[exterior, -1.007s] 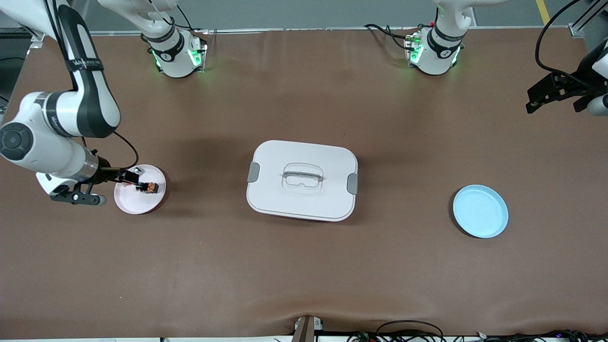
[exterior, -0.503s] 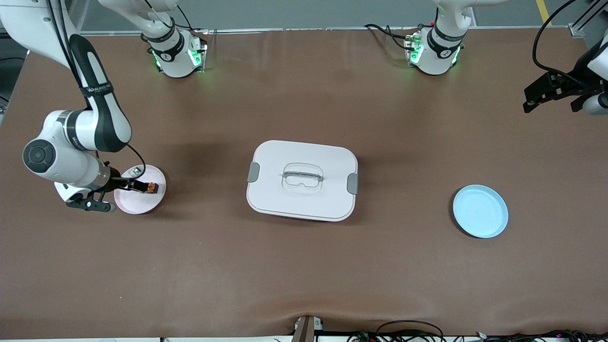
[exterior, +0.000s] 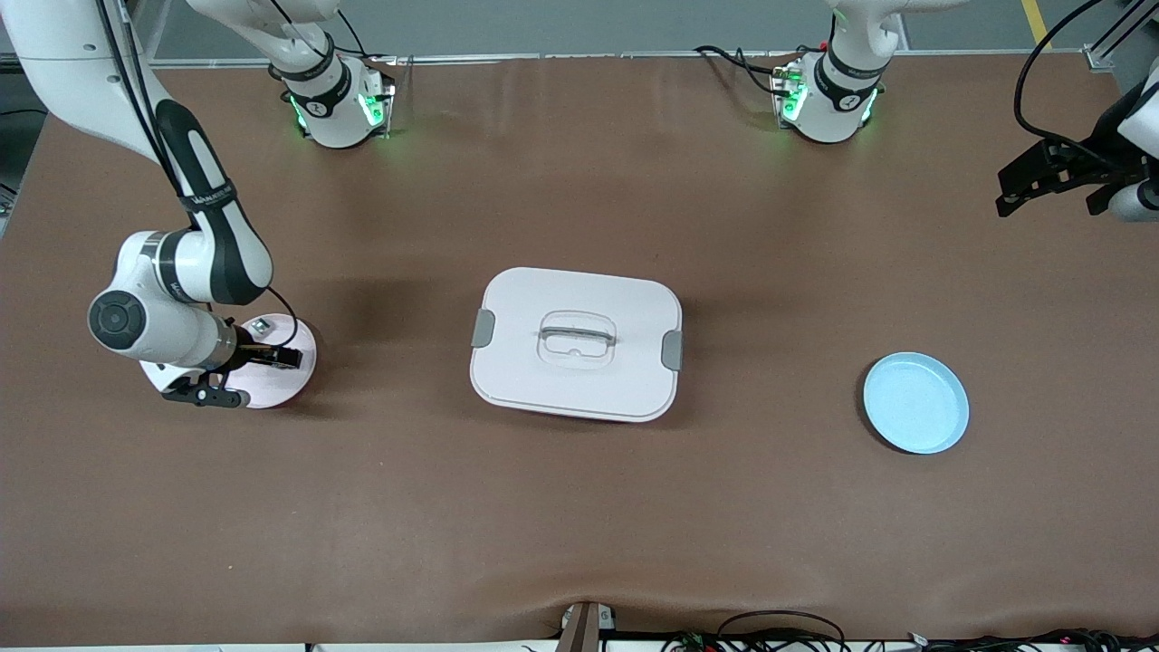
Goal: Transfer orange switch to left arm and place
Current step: 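Lower the right gripper onto the white plate and grasp the orange switch, then lift the switch with the right gripper while the left gripper approaches, then grasp the switch with the left gripper above the white box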
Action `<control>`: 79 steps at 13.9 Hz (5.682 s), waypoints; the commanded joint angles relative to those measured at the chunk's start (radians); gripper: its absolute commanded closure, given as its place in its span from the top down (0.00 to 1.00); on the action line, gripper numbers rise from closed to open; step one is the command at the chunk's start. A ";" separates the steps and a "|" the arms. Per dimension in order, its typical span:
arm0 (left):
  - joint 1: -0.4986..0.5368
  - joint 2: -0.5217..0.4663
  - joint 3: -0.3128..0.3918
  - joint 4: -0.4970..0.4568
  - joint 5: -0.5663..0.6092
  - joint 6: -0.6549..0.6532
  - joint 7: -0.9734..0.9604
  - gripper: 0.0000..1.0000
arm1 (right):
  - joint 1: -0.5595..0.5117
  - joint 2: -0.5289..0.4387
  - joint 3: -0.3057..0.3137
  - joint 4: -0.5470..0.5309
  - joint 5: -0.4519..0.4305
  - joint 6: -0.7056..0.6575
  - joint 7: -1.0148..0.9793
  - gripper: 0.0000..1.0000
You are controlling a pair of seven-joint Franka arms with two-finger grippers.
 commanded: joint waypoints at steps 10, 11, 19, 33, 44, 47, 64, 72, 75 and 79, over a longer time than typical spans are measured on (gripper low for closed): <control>0.003 0.017 -0.003 0.002 -0.001 -0.006 -0.006 1.00 | -0.019 0.059 0.006 -0.006 -0.019 0.046 -0.018 1.00; 0.003 0.017 -0.003 0.003 -0.002 -0.006 -0.007 1.00 | -0.022 0.059 0.006 -0.006 -0.019 0.046 -0.018 1.00; 0.003 0.017 -0.003 0.006 -0.002 -0.002 -0.007 1.00 | -0.028 0.065 0.006 -0.006 -0.019 0.041 -0.023 0.60; -0.004 0.017 -0.006 0.005 -0.005 0.000 -0.009 1.00 | 0.006 -0.018 0.013 0.123 -0.016 -0.273 -0.062 0.25; -0.017 0.009 -0.093 -0.049 -0.184 0.144 -0.035 1.00 | 0.229 -0.090 0.016 0.499 0.062 -0.858 0.267 0.21; -0.020 0.011 -0.109 -0.058 -0.284 0.173 -0.035 1.00 | 0.297 -0.093 0.023 0.557 0.130 -0.915 0.422 0.20; -0.020 -0.116 -0.174 -0.490 -0.833 0.470 -0.041 1.00 | 0.658 -0.073 0.020 0.626 0.559 -0.486 1.252 0.16; -0.017 -0.122 -0.316 -0.612 -1.061 0.653 -0.035 0.85 | 0.714 -0.049 0.020 0.632 0.700 -0.280 1.404 0.14; -0.018 -0.121 -0.380 -0.633 -1.091 0.788 -0.015 0.80 | 0.733 -0.037 0.020 0.638 0.700 -0.249 1.457 0.14; -0.020 -0.115 -0.438 -0.633 -1.111 0.894 0.001 0.78 | 0.756 -0.018 0.020 0.652 0.700 -0.243 1.517 0.13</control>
